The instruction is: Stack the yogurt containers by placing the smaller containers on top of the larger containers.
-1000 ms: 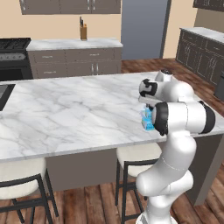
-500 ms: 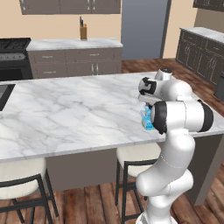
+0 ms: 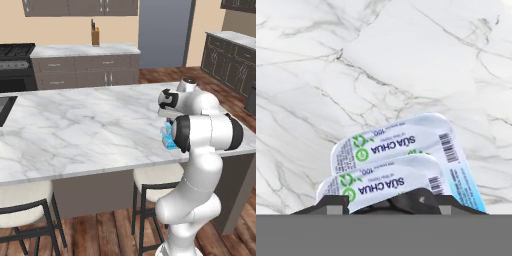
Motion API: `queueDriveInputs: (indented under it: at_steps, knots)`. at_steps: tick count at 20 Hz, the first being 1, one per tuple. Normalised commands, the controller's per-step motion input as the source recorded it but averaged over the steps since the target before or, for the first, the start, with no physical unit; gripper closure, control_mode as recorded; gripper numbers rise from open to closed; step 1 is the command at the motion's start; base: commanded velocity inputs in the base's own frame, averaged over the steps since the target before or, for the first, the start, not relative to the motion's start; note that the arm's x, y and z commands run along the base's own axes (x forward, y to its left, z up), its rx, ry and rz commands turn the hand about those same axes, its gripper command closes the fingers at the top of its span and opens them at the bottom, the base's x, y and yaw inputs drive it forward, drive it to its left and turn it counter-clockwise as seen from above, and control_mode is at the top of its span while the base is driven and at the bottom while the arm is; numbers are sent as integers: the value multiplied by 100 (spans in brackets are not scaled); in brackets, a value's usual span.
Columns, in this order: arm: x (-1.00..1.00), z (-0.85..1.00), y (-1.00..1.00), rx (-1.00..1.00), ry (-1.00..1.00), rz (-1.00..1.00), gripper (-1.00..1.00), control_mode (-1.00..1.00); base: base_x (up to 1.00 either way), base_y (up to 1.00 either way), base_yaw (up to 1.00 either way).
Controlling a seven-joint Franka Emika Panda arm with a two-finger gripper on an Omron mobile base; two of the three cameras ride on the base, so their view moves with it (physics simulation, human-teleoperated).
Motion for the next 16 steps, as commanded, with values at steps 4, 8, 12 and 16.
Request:
queueDriveInputs:
  at_steps: [4, 8, 12, 16]
  knots:
    - [0, -5, 0, 0, 2, 0, 100, -100, 0, 0, 0]
    - [0, -5, 0, 0, 2, 0, -100, -100, 0, 0, 0]
    - [0, -3, 0, 0, 1, 0, -100, -100, 0, 0, 0]
    - [0, -2, 0, 0, 0, 0, -100, -100, 0, 0, 0]
